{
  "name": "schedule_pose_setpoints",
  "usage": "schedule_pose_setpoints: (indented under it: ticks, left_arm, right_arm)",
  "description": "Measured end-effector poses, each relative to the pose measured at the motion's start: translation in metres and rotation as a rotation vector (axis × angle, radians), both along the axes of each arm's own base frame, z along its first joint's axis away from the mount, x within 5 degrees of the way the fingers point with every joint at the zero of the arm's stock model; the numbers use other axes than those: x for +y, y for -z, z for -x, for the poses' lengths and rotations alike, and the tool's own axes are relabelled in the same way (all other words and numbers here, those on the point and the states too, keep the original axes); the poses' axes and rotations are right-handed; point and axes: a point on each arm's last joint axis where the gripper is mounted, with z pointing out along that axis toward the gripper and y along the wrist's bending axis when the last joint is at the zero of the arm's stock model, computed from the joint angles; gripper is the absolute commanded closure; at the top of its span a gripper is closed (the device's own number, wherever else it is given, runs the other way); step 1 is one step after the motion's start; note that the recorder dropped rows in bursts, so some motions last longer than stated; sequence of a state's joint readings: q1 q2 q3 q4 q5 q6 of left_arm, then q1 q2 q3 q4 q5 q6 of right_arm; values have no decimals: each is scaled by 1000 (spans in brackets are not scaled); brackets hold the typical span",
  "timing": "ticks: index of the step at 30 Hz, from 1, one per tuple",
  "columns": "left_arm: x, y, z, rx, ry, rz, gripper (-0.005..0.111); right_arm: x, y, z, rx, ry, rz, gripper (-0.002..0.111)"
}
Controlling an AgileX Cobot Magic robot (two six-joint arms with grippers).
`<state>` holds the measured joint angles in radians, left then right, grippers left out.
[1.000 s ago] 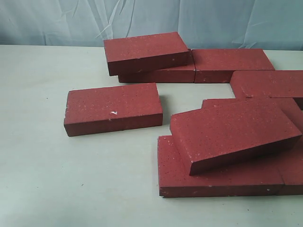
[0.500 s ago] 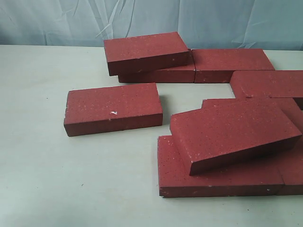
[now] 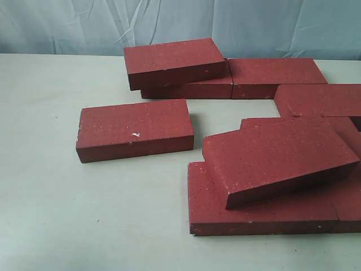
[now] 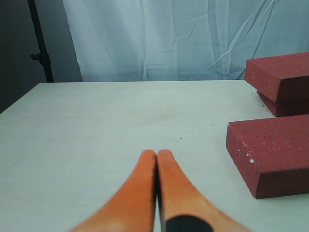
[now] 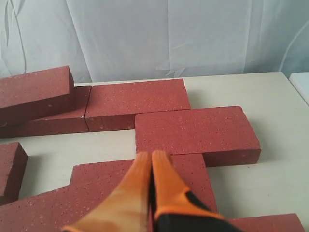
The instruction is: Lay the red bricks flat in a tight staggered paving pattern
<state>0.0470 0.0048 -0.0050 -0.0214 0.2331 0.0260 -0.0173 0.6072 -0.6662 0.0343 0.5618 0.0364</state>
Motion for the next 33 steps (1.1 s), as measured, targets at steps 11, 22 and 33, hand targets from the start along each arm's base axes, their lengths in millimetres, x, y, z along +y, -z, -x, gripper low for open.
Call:
schedule_pose_setpoints:
  ticks: [11,22,33]
  left_arm:
    - [0,0,0,0,0,0,107]
    - [0,0,0,0,0,-2,107]
    - [1,-1,0,-9,-2,-28,107]
  right_arm:
    - [0,5,2,58,-3,1,109]
    - [0,13,1,74,-2,1,109]
    - [0,13,1,69,-2,1,109]
